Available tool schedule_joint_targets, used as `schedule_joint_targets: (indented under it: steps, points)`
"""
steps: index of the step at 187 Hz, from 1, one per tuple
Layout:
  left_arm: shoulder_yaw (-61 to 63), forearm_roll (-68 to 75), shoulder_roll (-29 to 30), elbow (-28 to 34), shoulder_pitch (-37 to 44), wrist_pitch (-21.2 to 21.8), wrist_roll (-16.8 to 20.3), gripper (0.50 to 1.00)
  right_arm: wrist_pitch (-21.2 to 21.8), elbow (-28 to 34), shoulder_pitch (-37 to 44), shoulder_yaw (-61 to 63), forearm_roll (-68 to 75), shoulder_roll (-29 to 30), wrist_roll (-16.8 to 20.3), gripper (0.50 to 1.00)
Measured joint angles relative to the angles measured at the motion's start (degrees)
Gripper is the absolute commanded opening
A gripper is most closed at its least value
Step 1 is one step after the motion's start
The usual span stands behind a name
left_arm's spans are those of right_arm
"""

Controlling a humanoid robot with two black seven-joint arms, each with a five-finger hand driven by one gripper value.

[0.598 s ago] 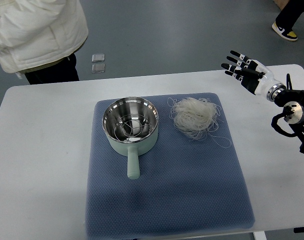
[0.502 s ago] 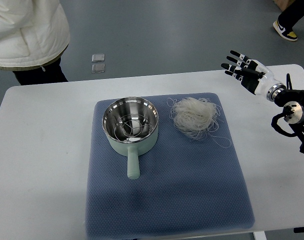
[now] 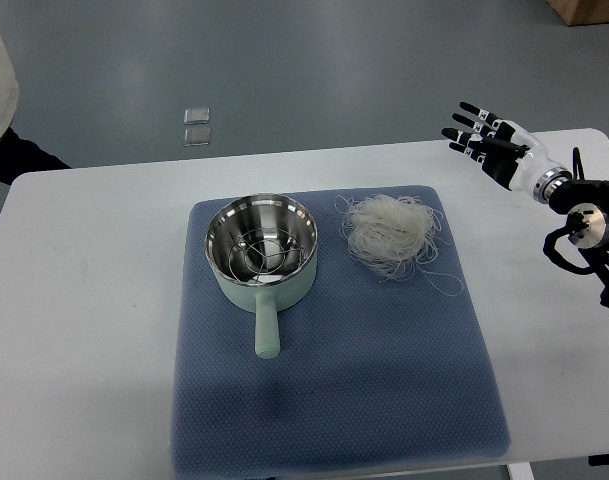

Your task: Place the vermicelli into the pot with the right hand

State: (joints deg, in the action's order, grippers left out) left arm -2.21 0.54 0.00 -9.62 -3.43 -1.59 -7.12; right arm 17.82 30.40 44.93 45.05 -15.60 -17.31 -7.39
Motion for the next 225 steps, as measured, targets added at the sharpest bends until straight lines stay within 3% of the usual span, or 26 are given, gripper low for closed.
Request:
schedule_joint_targets:
  steps: [166,225]
  points:
    - [0.0,0.1,0.0,-0.1,0.0,0.0,0.0,1.000,0.4,0.2,0.2,-1.8,-0.3,-1.2,0.0,0.928]
    - [0.0,0.1,0.0,-0.3,0.0,0.0,0.0,1.000,4.5,0.6,0.8,-2.3,-8.9,-2.3,-0.4,0.926]
